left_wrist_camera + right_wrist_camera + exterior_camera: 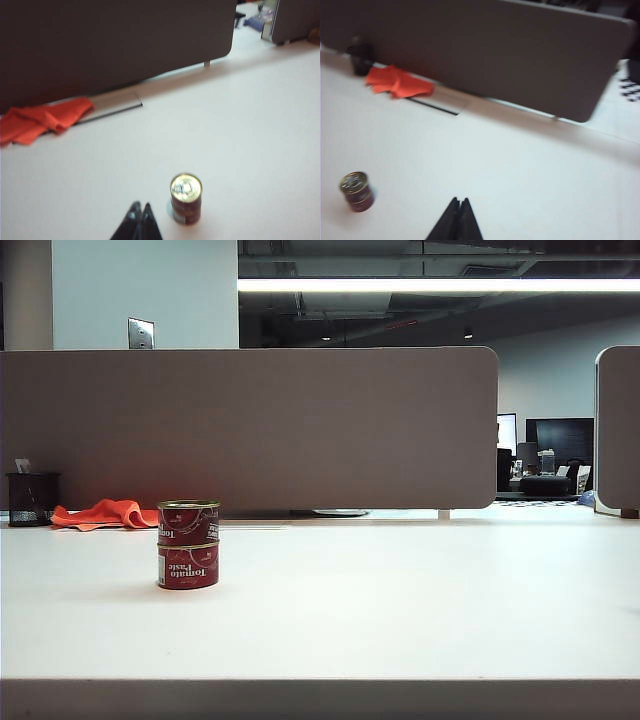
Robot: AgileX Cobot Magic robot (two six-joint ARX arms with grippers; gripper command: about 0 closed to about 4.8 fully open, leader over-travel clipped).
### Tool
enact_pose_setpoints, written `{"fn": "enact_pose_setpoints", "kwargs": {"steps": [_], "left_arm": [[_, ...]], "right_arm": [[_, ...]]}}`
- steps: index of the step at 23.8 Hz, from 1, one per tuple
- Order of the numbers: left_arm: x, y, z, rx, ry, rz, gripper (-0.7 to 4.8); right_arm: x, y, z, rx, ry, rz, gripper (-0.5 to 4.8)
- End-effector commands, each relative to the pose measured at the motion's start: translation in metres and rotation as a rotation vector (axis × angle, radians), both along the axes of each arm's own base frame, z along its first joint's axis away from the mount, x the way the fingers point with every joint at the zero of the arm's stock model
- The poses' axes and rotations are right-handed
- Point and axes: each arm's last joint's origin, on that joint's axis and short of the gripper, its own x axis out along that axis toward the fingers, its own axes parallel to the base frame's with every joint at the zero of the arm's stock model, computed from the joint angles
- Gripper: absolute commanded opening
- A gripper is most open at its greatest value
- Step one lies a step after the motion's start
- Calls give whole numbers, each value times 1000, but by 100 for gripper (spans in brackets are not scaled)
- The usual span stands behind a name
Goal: Stack a can of tomatoes on the right onto the can of tomatoes on the left.
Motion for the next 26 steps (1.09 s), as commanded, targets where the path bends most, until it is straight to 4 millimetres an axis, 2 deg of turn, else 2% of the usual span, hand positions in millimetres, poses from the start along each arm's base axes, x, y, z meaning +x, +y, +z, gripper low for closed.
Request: {"fn": "enact_pose_setpoints", "kwargs": {"steps": [1, 3, 5, 9, 13, 15, 18, 21, 26], "left_arm": [[-4, 1, -11, -54, -103, -1, -5], [-3, 1, -22, -57, -121, 3, -5], [5, -1, -40, -39, -62, 28, -5], [17, -4, -65, -64, 20, 40, -5], [26, -6, -87, -127, -18, 93, -5], [32, -8, -105, -151, -81, 88, -5], [35, -9, -121, -129, -52, 72, -2], [36, -9, -133, -128, -47, 73, -2], [38, -10, -151, -134, -60, 72, -5]], "right_arm": [[-26, -22, -18, 47, -90, -133, -8], [-39, -33, -35, 81, -146, -211, -8], [-46, -41, -66, 95, -175, -313, -8], [-46, -38, -111, 89, -154, -203, -6], [-35, -30, -147, 80, -173, -197, -6], [-20, -20, -182, 64, -200, -182, -6], [-9, -10, -216, 62, -188, -125, -6], [-4, -5, -237, 58, -173, -78, -6], [-2, -4, -248, 43, -153, -77, -6]]}}
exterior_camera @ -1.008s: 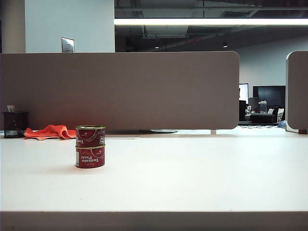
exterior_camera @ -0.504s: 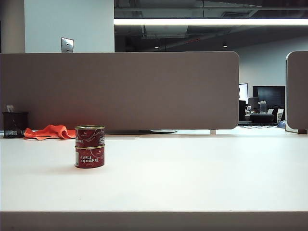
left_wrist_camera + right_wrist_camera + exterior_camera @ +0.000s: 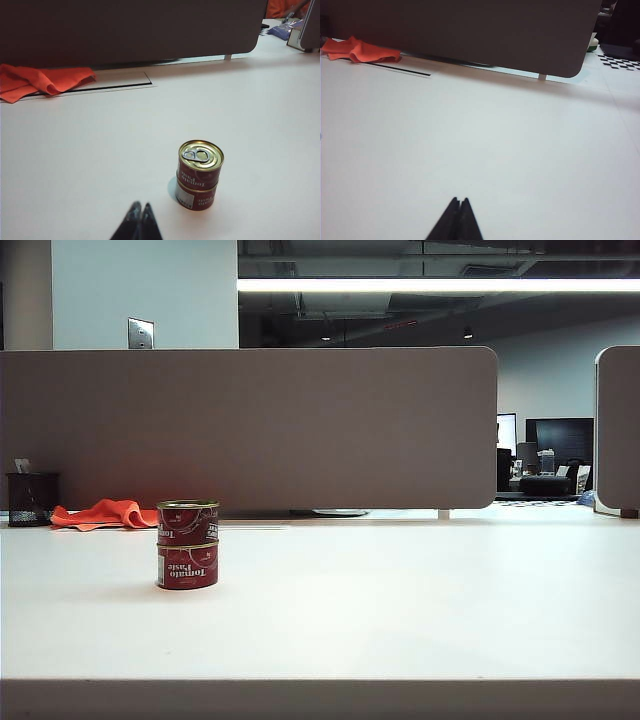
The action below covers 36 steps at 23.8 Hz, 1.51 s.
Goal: Stack a can of tomatoes on the right onto the can of tomatoes on the left.
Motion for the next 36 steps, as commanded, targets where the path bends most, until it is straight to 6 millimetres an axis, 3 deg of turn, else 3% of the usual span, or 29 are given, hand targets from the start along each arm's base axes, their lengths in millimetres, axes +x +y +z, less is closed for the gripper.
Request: {"fn": "enact_pose_setpoints", "kwargs": {"steps": [1, 7, 12, 20, 36], "left_arm": [[1, -1, -8, -4, -13, -9, -5], [-2, 0, -24, -11, -4, -15, -5], [-8, 1, -25, -25, -31, -48, -5], [-13, 6, -21, -42, -93, 65, -5], [-13, 6, -28, -21, -23, 68, -5]], "right_arm": [[0, 0, 0, 16, -23, 2, -6], [2, 2, -10, 15, -21, 28, -6], [3, 3, -23, -13, 20, 28, -6], [3, 3, -24, -20, 32, 29, -6], [3, 2, -25, -24, 38, 19, -6]]}}
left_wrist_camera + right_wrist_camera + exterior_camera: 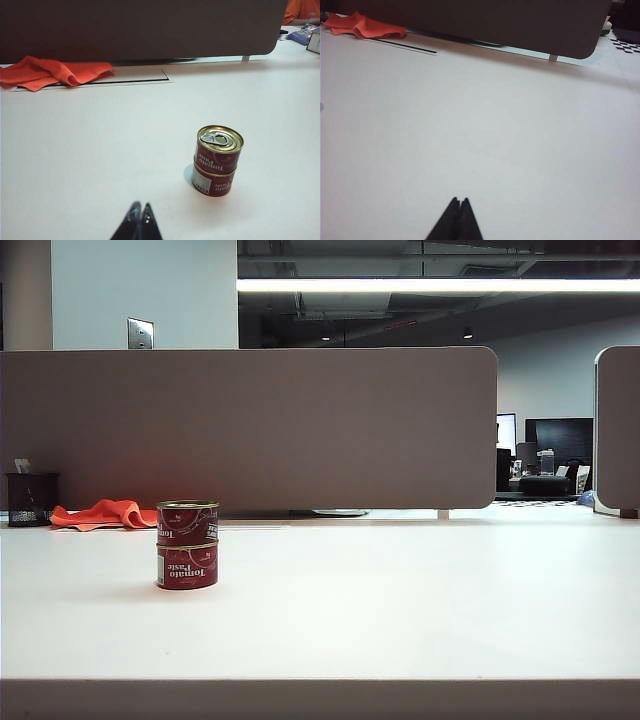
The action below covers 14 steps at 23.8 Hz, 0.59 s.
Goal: Stack a can of tomatoes on the right onto the can of tomatoes on the left.
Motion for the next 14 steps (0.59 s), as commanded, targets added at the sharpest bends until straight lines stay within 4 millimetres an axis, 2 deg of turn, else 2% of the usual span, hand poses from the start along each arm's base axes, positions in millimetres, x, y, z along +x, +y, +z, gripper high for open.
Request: {"fn": "enact_pose_setpoints", "kwargs": {"steps": [1, 4, 14], "left_arm": [[0, 0, 1, -1, 1, -1, -5], [0, 0, 1, -1, 1, -1, -5], [0, 0, 1, -1, 2, -1, -4]], "right_arm": [[-1, -1, 1, 18, -27, -6, -6], [-1, -6, 8, 59, -90, -46, -6], [5, -23, 8, 52, -99, -230, -6]]}}
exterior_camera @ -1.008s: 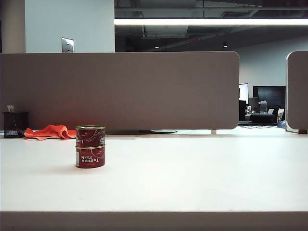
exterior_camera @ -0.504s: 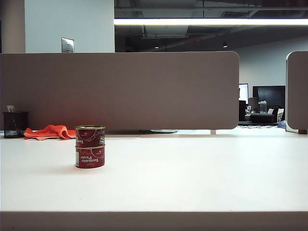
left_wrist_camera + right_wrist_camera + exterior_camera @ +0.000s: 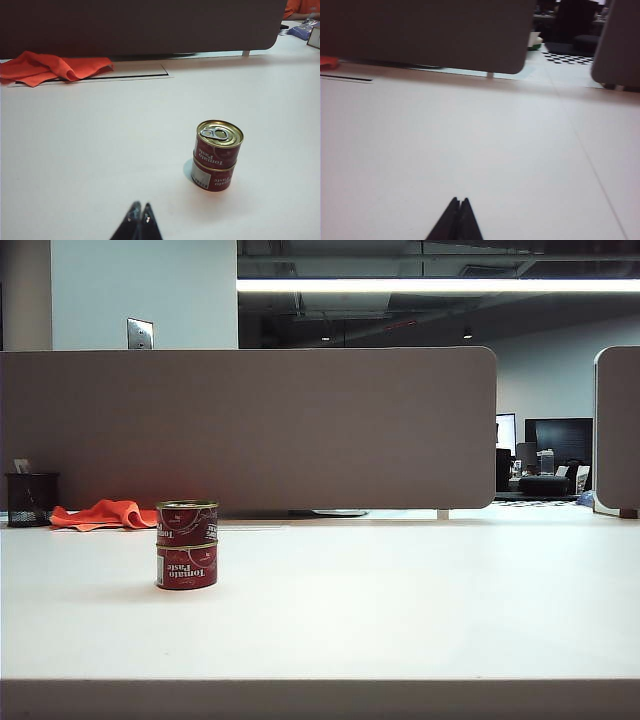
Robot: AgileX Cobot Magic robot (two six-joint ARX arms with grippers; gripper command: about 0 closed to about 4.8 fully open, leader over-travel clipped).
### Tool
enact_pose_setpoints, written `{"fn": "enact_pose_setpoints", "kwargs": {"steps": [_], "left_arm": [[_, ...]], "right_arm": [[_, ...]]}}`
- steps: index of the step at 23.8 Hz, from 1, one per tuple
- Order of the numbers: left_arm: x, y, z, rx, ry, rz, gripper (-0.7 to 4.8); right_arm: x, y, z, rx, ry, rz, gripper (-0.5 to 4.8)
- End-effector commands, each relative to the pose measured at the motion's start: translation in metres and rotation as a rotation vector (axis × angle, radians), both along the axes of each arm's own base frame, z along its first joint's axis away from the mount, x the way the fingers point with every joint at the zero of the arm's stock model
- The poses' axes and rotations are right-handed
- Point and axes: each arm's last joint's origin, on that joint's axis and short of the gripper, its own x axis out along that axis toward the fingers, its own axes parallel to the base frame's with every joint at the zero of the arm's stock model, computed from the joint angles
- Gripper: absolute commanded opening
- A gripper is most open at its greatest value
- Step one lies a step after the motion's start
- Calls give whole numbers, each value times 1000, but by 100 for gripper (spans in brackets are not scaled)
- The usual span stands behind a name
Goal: Stack a can of tomatoes on the right onto the can of tomatoes on the left.
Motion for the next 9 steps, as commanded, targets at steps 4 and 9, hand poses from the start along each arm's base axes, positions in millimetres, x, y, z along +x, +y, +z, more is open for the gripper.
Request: {"fn": "enact_pose_setpoints", "kwargs": {"steps": [4, 9], "left_arm": [[0, 0, 2, -6, -14, -1, -5], [0, 0, 2, -6, -14, -1, -5]], "right_arm": [[2, -6, 0, 5, -14, -64, -6], [2, -7, 0, 5, -14, -76, -6]]}}
